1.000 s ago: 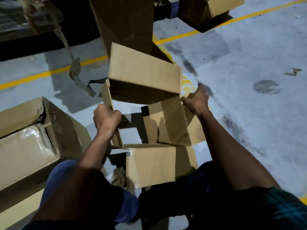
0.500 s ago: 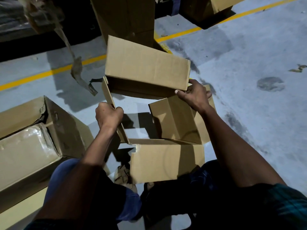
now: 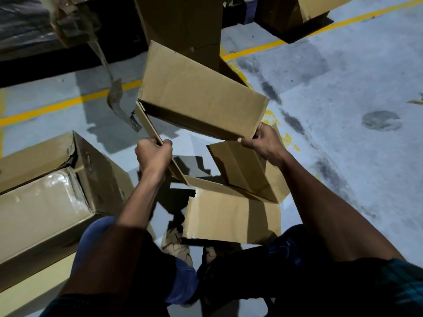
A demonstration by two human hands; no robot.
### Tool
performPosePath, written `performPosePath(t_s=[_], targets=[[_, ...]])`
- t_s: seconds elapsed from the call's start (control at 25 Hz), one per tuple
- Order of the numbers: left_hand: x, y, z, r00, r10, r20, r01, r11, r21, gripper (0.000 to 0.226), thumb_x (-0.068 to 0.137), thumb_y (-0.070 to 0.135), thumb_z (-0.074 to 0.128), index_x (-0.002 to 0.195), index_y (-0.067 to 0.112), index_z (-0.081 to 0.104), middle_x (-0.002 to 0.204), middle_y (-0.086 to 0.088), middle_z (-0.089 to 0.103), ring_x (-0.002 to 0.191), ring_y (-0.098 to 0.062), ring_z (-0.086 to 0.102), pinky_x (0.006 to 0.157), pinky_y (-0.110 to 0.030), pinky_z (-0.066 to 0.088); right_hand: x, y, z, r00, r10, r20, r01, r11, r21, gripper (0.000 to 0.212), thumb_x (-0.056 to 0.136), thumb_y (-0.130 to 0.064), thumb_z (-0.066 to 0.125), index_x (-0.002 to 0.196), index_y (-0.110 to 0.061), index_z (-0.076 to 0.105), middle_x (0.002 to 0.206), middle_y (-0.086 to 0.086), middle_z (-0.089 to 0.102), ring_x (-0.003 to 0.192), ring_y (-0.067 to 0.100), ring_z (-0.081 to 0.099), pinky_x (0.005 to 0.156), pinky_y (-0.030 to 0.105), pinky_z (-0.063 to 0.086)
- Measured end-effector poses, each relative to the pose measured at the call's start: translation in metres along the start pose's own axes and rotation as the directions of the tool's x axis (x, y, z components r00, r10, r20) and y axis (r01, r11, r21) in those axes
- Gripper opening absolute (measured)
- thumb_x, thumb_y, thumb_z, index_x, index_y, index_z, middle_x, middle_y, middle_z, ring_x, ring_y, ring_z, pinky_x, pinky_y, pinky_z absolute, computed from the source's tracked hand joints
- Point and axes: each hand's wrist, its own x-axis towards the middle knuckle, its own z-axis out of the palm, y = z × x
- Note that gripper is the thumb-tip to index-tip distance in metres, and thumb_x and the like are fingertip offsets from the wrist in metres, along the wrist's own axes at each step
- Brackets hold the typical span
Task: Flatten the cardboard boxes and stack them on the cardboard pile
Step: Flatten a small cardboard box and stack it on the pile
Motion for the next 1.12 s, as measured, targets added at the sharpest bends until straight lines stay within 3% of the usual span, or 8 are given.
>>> performPosePath(t_s=[0.32,0.48,0.6,0.72,0.8,0.88,0.96,1.12], targets=[[0.01,-0.017,0.005,0.991,-0.011,0.132,0.037,0.981,-0.192,0.058,0.086,0.062,0.056,0.072,0.006,0.064,0.066,-0.007,0.064,0.07,-0.026,0.067,0.079,-0.057,0.057,-0.024,-0.035,-0.012,0.995,-0.073,-0.061,0.088,0.956,0.279,0.035,0.08,0.001,0.077,0.113,0.001,0.064,0.087,-0.011,0.073,0.078,-0.001,0.067,0.074,0.022,0.053],[0.001,-0.018,0.015,0.978,-0.004,0.208,0.056,0.969,-0.243,0.035,0.09,0.053,0.06,0.098,0.021,0.074,0.1,-0.001,0.076,0.102,-0.022,0.07,0.102,-0.052,0.048,-0.031,-0.035,-0.013,0.992,-0.126,-0.008,0.123,0.954,0.273,0.015,0.087,0.012,0.065,0.095,-0.002,0.065,0.071,-0.018,0.068,0.062,-0.011,0.06,0.065,0.009,0.045],[-0.006,-0.019,0.018,0.992,-0.025,0.122,0.066,0.936,-0.346,0.065,0.085,0.021,0.077,0.143,0.011,0.049,0.138,-0.003,0.059,0.125,-0.016,0.058,0.108,-0.037,0.045,-0.029,-0.035,-0.005,0.988,-0.148,0.051,0.13,0.957,0.258,0.015,0.088,0.01,0.065,0.095,-0.003,0.067,0.064,-0.023,0.064,0.06,-0.009,0.057,0.063,0.008,0.042],[-0.002,-0.024,0.018,0.989,-0.098,0.111,0.13,0.934,-0.333,0.101,0.078,0.037,0.082,0.157,0.021,0.021,0.147,-0.003,0.049,0.131,-0.02,0.049,0.111,-0.043,0.042,-0.025,-0.035,0.0,0.983,-0.167,0.073,0.142,0.953,0.267,0.016,0.087,0.009,0.067,0.093,-0.006,0.068,0.07,-0.019,0.063,0.062,-0.004,0.053,0.062,0.014,0.042],[0.001,-0.026,0.018,0.944,-0.259,0.206,0.319,0.877,-0.359,0.124,0.062,0.06,0.085,0.156,0.019,0.017,0.143,-0.007,0.05,0.13,-0.027,0.049,0.109,-0.049,0.043,-0.026,-0.039,0.002,0.982,-0.164,0.098,0.135,0.958,0.255,0.024,0.087,0.011,0.066,0.084,-0.013,0.065,0.063,-0.021,0.06,0.058,-0.006,0.05,0.059,0.011,0.039],[0.0,-0.026,0.018,0.891,-0.337,0.304,0.441,0.802,-0.402,0.115,0.046,0.072,0.086,0.134,0.011,0.046,0.12,-0.007,0.066,0.113,-0.027,0.062,0.097,-0.052,0.052,-0.03,-0.044,0.002,0.977,-0.188,0.104,0.157,0.956,0.249,0.031,0.087,0.012,0.065,0.08,-0.018,0.061,0.057,-0.023,0.059,0.055,-0.008,0.052,0.059,0.007,0.039],[0.002,-0.025,0.02,0.895,-0.339,0.289,0.44,0.776,-0.452,0.096,0.043,0.067,0.09,0.112,0.009,0.057,0.102,-0.005,0.072,0.097,-0.024,0.069,0.088,-0.049,0.057,-0.033,-0.044,0.001,0.973,-0.21,0.098,0.177,0.946,0.271,0.019,0.088,0.009,0.066,0.098,-0.007,0.068,0.081,-0.019,0.07,0.073,-0.008,0.062,0.073,0.01,0.045],[0.01,-0.025,0.02,0.907,-0.368,0.205,0.421,0.772,-0.476,0.092,0.044,0.053,0.096,0.112,0.007,0.053,0.112,-0.012,0.07,0.104,-0.033,0.067,0.088,-0.051,0.057,-0.04,-0.049,-0.009,0.96,-0.235,0.151,0.205,0.96,0.188,0.04,0.094,-0.009,0.067,0.133,-0.009,0.059,0.123,-0.003,0.066,0.11,0.002,0.062,0.091,0.009,0.045]])
